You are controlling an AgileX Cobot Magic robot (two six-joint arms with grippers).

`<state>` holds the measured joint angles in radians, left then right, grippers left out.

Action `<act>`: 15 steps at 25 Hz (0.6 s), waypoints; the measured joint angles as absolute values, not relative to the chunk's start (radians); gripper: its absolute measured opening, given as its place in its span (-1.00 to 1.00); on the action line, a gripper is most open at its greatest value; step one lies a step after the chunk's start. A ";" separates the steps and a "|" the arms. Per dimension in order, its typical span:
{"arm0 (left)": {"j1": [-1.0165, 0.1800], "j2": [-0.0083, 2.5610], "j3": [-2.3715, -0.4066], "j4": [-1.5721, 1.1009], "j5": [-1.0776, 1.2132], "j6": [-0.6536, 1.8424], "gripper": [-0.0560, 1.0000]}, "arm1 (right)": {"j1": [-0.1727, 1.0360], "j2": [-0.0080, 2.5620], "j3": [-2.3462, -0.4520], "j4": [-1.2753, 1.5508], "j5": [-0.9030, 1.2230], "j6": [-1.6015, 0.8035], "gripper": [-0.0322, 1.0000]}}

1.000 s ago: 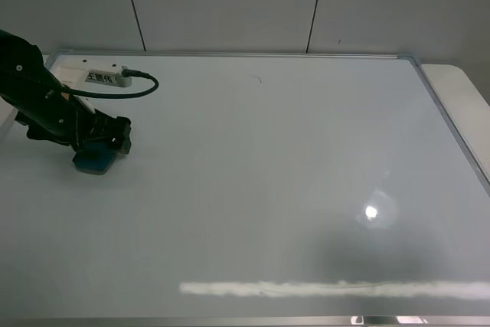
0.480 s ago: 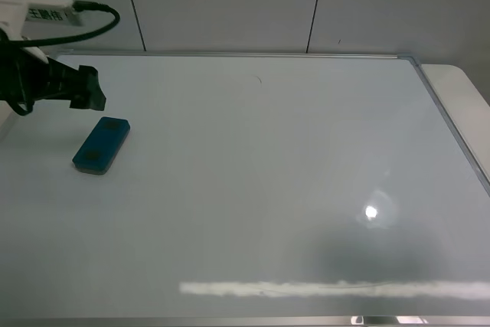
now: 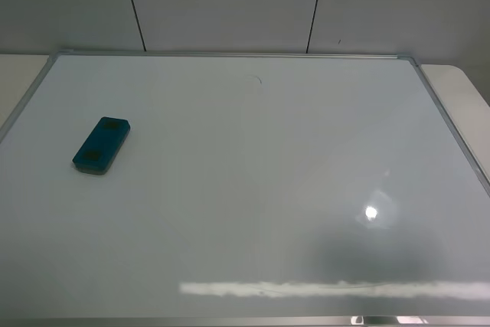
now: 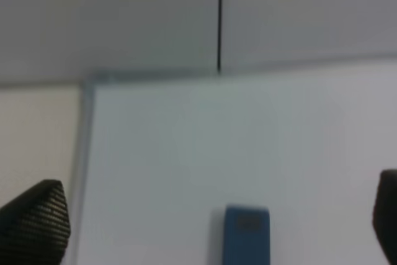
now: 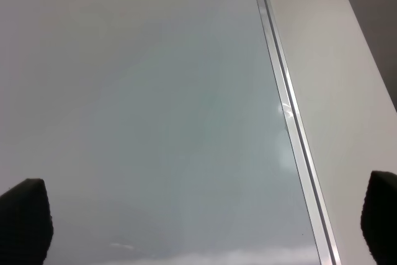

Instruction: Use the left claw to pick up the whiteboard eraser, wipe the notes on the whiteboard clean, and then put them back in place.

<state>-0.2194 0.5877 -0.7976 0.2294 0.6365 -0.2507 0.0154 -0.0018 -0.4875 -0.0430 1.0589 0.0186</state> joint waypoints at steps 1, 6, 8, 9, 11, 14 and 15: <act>-0.219 0.533 -0.798 0.234 0.645 -0.250 0.98 | 0.015 -0.002 -0.487 -0.043 1.059 0.019 0.99; -0.219 0.265 -0.799 0.238 0.732 -0.250 0.98 | 0.015 -0.002 -0.487 -0.043 1.059 0.019 0.99; -0.219 0.184 -0.799 0.239 0.795 -0.250 0.98 | 0.015 -0.002 -0.487 -0.043 1.059 0.019 0.99; -0.219 0.144 -0.799 0.239 0.837 -0.250 0.98 | 0.015 -0.002 -0.487 -0.043 1.059 0.019 0.99; -0.219 0.070 -0.799 0.239 0.921 -0.250 0.98 | 0.015 -0.002 -0.487 -0.043 1.059 0.019 0.99; -0.213 -0.002 -0.797 0.239 1.029 -0.250 0.98 | 0.015 -0.002 -0.487 -0.043 1.059 0.019 0.99; -0.201 -0.006 -0.791 0.239 1.060 -0.250 0.98 | 0.015 -0.002 -0.487 -0.043 1.059 0.019 0.99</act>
<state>-0.2013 -0.0056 -0.7911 0.2387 1.0602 -0.2499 0.0154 -0.0018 -0.4875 -0.0430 1.0589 0.0186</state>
